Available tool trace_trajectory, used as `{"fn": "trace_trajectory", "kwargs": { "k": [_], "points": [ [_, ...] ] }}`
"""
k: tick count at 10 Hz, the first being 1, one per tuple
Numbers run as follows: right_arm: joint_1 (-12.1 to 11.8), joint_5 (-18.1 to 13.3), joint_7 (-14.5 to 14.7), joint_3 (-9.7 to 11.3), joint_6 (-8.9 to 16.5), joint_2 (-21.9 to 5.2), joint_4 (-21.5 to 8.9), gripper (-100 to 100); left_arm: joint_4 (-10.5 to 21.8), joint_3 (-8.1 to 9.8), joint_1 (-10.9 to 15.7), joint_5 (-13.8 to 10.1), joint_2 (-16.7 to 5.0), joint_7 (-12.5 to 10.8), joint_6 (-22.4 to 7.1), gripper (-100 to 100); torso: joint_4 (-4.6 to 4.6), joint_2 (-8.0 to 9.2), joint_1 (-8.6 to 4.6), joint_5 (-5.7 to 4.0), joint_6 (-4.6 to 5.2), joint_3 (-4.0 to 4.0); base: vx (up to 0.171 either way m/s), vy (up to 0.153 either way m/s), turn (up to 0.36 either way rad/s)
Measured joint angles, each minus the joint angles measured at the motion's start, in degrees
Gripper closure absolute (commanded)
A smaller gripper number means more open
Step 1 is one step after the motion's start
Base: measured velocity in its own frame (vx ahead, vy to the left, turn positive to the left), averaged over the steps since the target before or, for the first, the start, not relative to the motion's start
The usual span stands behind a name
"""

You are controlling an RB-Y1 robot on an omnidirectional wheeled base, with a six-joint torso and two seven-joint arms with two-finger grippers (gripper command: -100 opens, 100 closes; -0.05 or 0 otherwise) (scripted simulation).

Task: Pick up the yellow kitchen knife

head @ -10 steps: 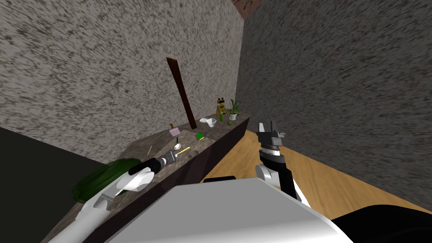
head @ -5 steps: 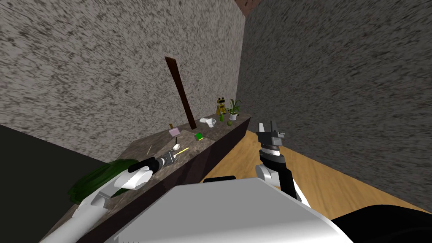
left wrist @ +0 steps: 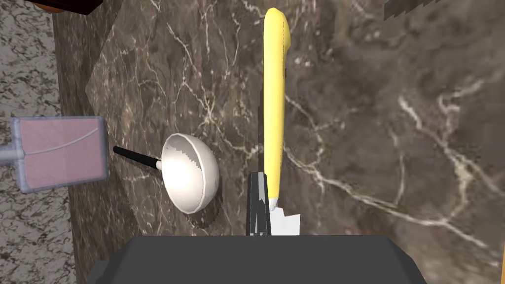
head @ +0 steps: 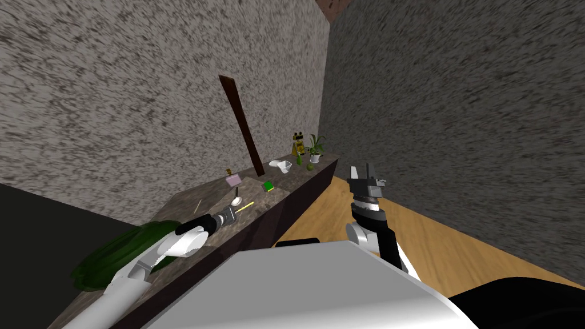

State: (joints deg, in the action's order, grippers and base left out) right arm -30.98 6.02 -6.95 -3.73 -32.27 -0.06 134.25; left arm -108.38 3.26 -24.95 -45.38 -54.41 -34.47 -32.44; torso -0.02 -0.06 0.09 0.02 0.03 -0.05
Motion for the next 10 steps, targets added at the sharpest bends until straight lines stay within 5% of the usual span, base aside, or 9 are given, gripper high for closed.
{"fn": "trace_trajectory", "kwargs": {
  "k": [2, 4, 10],
  "points": [
    [0.0, 0.0, 0.0, 0.0, 0.0, 0.0, 0.0, 0, 0.0, 0.0, 0.0, 0.0, 0.0, 0.0, 0.0, 100, 0.01, 0.02, 0.0, 0.0, 0.0, 0.01, 0.0, 0.0, 0.0],
    [0.0, 0.0, 0.0, 0.0, 0.0, 0.0, 0.0, 0, 0.0, 0.0, 0.0, 0.0, 0.0, 0.0, 0.0, -100, 0.01, 0.03, 0.0, 0.0, 0.0, 0.02, -0.014, 0.007, -0.061],
    [0.01, 0.0, 0.0, 0.0, 0.0, 0.0, 0.0, 0, -0.34, 2.87, 0.72, -4.33, -6.08, -2.55, -5.14, -100, 0.07, 0.31, 0.13, 0.03, 0.0, 0.18, -0.07, 0.034, -0.127]
  ]
}}
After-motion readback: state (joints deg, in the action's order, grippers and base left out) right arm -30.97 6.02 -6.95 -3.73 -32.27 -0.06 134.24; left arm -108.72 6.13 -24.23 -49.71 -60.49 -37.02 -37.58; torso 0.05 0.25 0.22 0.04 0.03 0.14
